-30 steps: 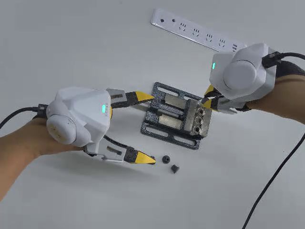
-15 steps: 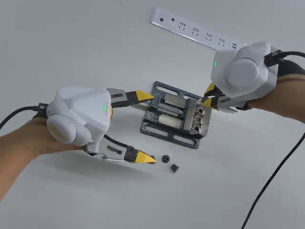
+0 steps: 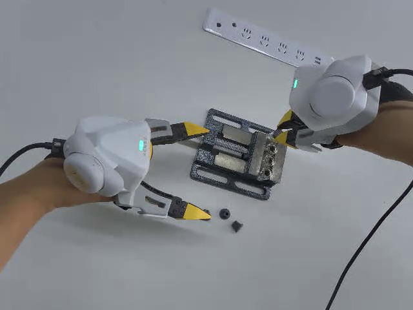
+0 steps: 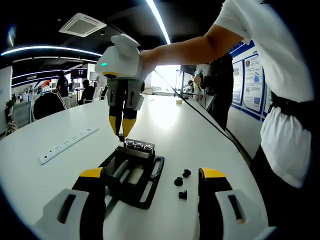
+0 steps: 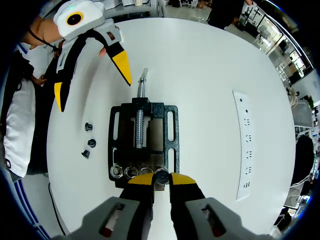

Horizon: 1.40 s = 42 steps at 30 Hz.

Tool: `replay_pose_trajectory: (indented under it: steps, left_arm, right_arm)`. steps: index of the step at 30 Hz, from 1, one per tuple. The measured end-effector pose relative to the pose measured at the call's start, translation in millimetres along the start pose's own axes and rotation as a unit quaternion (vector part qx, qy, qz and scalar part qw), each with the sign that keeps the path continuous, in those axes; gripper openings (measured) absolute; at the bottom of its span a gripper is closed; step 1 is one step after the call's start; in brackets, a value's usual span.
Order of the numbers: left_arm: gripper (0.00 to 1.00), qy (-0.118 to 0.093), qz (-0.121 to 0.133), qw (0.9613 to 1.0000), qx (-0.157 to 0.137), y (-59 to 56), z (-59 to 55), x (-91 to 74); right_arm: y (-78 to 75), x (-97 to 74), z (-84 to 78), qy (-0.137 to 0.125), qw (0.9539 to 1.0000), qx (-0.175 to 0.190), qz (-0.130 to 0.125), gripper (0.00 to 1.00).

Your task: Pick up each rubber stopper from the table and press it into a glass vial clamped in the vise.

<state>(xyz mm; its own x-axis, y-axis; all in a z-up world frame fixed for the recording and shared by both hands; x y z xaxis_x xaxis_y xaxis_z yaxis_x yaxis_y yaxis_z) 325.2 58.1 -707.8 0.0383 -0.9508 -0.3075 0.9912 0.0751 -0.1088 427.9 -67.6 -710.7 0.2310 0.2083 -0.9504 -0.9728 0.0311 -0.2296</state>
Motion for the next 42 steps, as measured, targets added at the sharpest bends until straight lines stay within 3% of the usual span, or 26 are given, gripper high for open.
replay_pose_trajectory:
  steps: [33, 42]
  left_arm:
    - [0.72, 0.001, -0.001, 1.0000, 0.001, 0.7, 1.0, 0.8]
    - [0.72, 0.003, -0.001, 1.0000, 0.001, 1.1, 1.2, 1.3]
  right_arm:
    - [-1.1, -1.9, -1.5, 0.003, 0.9997, -0.023, -0.001, 0.15]
    - [-4.1, -6.5, -3.0, -0.002, 0.9997, -0.024, -0.005, 0.09]
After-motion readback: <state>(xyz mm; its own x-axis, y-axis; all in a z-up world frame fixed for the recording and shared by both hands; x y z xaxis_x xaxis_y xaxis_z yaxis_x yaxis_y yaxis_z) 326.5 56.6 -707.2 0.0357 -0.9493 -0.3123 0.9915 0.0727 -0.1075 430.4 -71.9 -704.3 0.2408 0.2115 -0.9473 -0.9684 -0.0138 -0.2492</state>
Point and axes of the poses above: the centre of the closed fingertips' face, and the gripper's own axes: x roughly forward along the fingers, y roughly to its left, z roughly out of its top, the point moved 4 cm from there along -x, roughly backward along the fingers, and after that the axes turned 12 degrees about -z, right-handed, at the moved point
